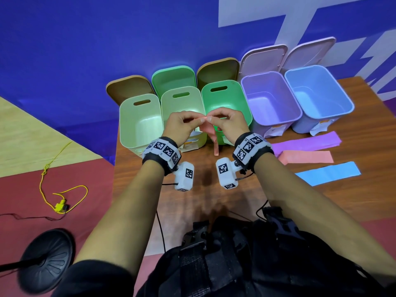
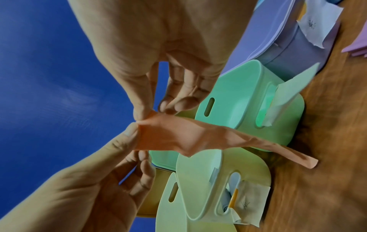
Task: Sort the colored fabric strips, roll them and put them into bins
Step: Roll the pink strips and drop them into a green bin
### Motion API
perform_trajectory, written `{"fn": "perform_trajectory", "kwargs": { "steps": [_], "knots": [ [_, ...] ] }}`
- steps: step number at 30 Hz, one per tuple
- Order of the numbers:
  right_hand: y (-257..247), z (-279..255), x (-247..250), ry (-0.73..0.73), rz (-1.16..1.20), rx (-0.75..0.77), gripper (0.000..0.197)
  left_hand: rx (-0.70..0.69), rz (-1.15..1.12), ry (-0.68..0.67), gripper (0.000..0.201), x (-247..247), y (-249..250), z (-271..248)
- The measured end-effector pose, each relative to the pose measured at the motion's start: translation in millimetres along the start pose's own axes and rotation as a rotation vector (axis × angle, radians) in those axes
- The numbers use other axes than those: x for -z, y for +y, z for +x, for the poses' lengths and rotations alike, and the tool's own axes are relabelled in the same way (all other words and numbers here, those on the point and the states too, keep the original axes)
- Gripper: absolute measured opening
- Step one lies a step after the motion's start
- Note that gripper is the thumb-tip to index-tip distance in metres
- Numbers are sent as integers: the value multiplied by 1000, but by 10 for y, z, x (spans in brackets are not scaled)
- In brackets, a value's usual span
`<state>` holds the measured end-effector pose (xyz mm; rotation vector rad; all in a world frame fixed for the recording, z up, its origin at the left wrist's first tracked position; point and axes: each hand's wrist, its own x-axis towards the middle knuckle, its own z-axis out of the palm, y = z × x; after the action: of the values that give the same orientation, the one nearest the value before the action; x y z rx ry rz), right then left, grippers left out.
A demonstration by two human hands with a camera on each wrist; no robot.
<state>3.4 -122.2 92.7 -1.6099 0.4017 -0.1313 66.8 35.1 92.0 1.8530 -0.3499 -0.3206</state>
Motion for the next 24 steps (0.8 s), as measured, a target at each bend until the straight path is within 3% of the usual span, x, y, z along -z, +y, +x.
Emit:
{"fn": "perform_trajectory", "kwargs": {
  "steps": [15, 24],
  "knots": [
    [42, 67, 16, -57, 11, 29, 10, 47, -37, -76, 13, -27, 15, 46],
    [33, 93, 19, -21, 10, 45, 10, -11, -68, -78, 12, -18, 88, 42]
  ]
}}
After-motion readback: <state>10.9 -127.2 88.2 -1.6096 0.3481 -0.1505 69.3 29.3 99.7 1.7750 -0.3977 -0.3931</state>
